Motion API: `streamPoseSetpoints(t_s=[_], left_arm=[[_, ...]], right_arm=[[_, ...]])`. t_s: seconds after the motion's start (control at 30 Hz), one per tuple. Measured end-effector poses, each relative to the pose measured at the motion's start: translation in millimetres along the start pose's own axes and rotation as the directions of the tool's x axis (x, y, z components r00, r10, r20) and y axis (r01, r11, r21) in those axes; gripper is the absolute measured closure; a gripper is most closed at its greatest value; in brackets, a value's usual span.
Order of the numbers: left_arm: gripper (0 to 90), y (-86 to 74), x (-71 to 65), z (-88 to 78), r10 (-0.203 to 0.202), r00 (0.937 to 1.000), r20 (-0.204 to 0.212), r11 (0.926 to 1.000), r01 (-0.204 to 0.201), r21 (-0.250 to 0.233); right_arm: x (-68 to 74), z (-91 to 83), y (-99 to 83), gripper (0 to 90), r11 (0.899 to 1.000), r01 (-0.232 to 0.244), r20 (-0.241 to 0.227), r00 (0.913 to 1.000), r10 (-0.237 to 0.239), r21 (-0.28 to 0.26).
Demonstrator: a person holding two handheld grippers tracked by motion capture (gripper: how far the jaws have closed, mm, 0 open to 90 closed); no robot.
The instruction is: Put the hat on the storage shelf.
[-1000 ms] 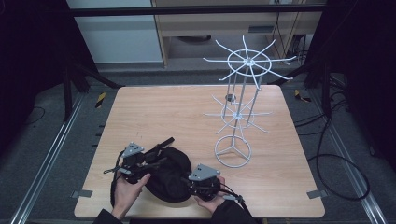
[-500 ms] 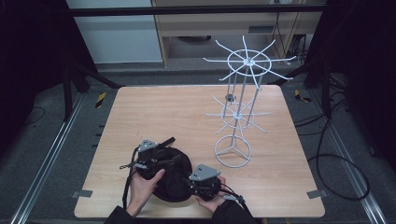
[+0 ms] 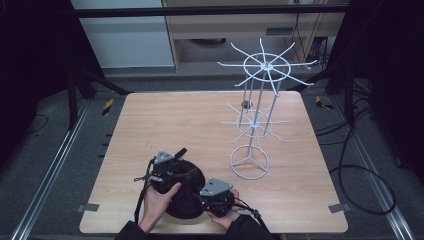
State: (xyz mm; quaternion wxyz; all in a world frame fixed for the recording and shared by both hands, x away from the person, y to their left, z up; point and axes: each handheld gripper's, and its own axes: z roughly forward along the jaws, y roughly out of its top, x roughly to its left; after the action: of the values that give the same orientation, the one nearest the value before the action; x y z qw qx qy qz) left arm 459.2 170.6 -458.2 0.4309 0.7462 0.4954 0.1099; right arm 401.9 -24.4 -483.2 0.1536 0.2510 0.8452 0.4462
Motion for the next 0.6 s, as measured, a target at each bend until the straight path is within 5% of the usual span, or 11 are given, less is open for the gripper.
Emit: streamPoseSetpoints(t_s=[0.37, 0.5, 0.6], left_arm=[[25.8, -2.7, 1.2, 5.1, -0.014, 0.9997, 0.018, 0.9998, 0.014, 0.013], [27.4, -4.0, 1.4, 9.7, -0.038, 0.9975, 0.06, 0.998, 0.035, 0.053], [38.7, -4.0, -0.1, 8.0, -0.026, 0.9976, 0.064, 0.9981, 0.023, 0.058]], right_arm=[[2.6, 0.0, -0.4, 73.9, 0.999, 0.029, -0.008, 0.9995, -0.029, -0.012], [4.1, 0.3, -0.5, 75.6, 0.999, 0.032, -0.022, 0.9992, -0.032, -0.025], [4.3, 0.5, -0.3, 75.6, 0.999, 0.027, -0.033, 0.9991, -0.028, -0.026]])
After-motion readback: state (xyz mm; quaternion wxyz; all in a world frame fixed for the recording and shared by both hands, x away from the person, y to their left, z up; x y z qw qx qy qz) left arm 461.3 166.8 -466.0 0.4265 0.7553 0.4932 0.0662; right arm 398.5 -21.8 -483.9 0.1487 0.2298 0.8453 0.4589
